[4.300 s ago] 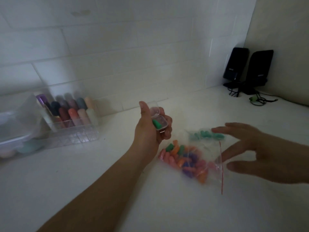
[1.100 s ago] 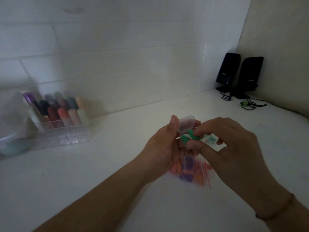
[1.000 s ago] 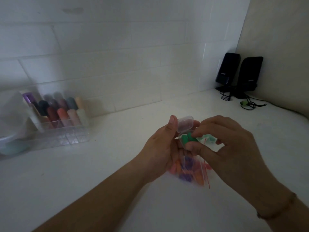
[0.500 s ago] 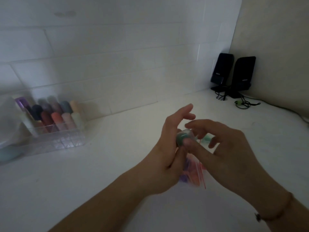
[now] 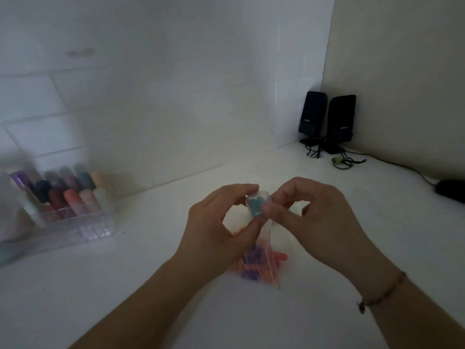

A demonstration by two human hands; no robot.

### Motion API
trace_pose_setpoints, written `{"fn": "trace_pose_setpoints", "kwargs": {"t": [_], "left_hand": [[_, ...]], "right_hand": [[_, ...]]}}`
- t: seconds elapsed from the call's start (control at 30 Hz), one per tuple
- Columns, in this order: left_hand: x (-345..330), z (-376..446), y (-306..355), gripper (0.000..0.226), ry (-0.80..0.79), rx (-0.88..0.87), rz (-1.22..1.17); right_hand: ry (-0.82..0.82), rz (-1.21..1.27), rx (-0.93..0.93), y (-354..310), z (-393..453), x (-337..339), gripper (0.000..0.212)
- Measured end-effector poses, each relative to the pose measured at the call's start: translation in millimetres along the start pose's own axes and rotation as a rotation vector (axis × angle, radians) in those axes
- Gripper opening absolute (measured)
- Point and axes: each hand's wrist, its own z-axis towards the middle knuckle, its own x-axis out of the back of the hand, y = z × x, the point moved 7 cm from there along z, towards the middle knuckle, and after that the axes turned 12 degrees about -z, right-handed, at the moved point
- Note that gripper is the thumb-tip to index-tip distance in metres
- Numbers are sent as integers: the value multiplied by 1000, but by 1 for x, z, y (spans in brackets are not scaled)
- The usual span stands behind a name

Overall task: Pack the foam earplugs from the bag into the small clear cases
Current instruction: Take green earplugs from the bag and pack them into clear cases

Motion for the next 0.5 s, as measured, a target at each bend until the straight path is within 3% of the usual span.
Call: {"fn": "trace_pose_setpoints", "kwargs": {"t": [0.07,0.13,0.2,0.3,0.5], "left_hand": [[-8,13,-4,35,-47,116,10],[-28,31,-12,31,-192,220,28],[-55,50,-20,29,-347,270,29],[-96,66,-35,33,-512,311,82],[-139,61,-72,36,-729,375,260]], "right_hand": [[239,25,-73,19,8,31,21],[525,121,-179,45,11,67,20],[704,113,-262,69,9,89,18],[770,-25,-298,85,6,99,15],[690,-112,-342,98,7,96,19]]}}
